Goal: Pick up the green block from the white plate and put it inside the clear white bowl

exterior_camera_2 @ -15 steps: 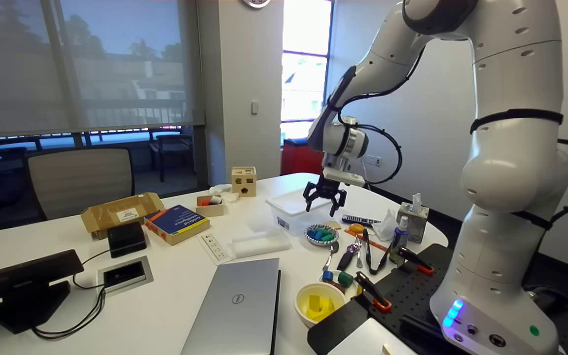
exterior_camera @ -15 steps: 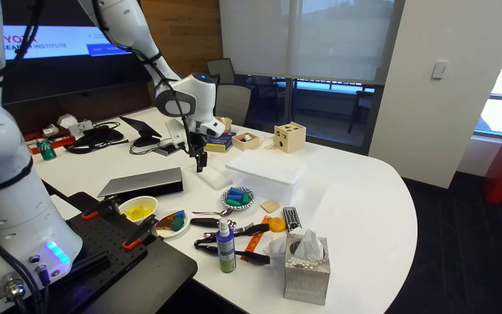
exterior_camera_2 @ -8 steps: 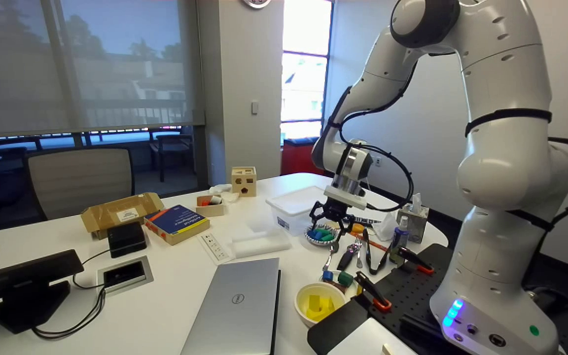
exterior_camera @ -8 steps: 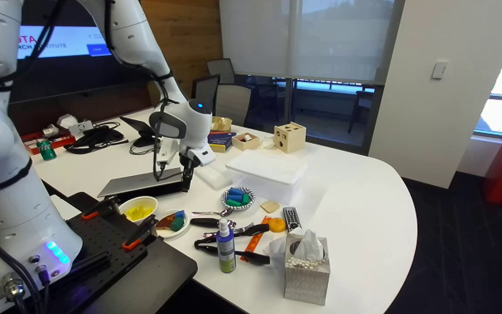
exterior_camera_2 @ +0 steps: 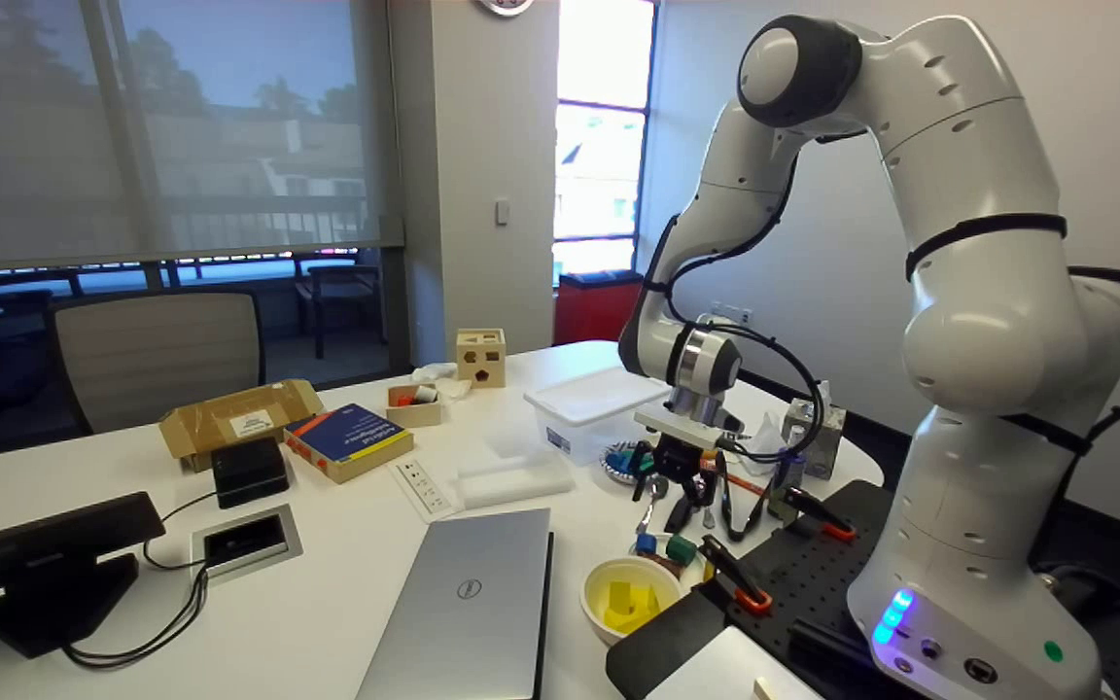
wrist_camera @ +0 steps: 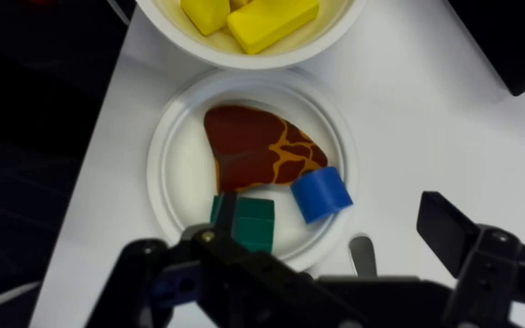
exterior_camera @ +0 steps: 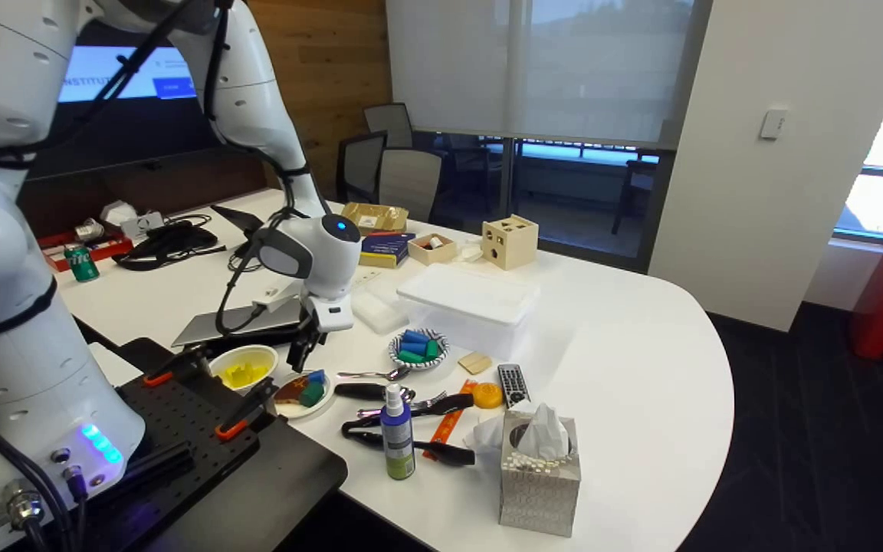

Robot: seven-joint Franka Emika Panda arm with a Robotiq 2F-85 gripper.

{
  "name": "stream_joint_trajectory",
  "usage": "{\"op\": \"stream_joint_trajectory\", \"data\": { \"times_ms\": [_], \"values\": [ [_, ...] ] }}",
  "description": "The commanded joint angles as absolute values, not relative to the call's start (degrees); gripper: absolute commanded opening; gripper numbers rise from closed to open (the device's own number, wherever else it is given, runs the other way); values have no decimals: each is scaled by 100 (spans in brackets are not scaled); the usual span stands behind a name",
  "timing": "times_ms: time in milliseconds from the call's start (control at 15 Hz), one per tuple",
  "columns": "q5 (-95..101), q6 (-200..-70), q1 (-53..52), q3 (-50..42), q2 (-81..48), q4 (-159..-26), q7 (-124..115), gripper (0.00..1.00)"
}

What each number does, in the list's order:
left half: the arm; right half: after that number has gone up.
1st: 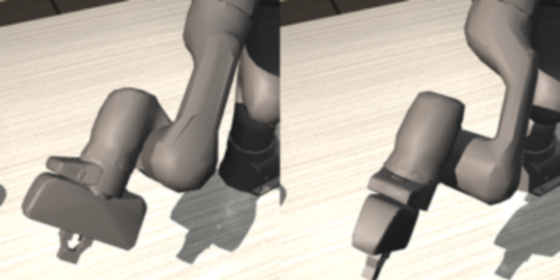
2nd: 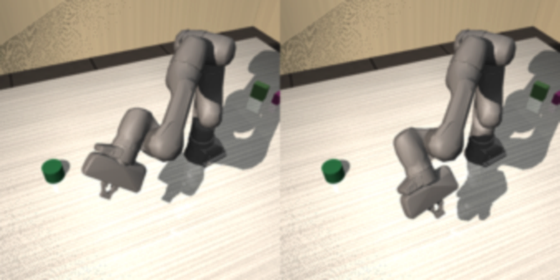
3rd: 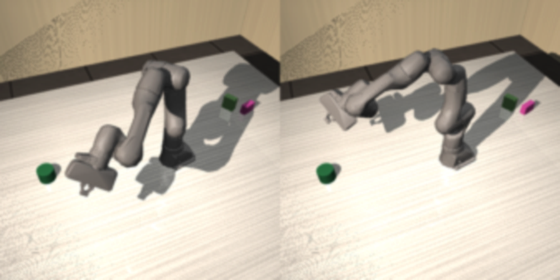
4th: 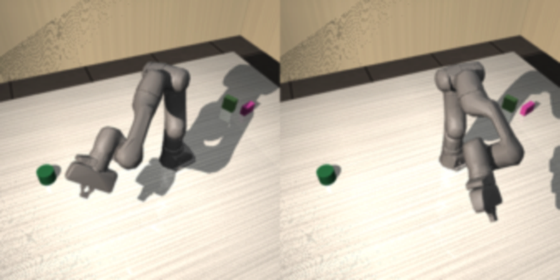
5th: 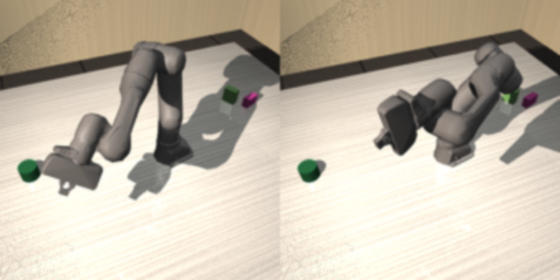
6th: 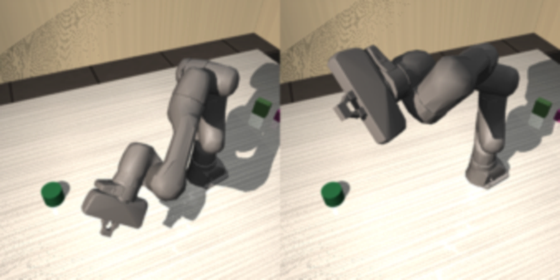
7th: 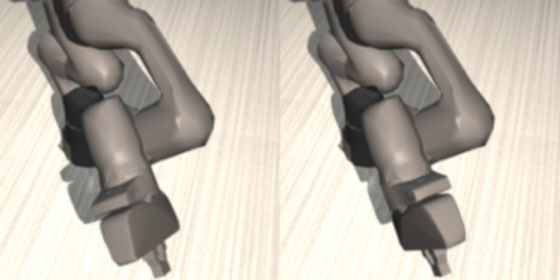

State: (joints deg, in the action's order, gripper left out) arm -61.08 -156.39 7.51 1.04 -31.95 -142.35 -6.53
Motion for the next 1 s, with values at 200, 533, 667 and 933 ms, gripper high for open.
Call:
{"op": "stream_joint_trajectory", "data": {
  "times_ms": [200, 533, 667, 933],
  "values": [
    [-6114, -15726, 302, -202, -3524, -14163, -1664, 100],
    [-6197, -16149, 337, -168, -3814, -14049, -1513, 100],
    [-6237, -16364, 365, -125, -3930, -14003, -1448, 100],
    [-6249, -16529, 441, -34, -4132, -13877, -1388, 100]
  ]
}}
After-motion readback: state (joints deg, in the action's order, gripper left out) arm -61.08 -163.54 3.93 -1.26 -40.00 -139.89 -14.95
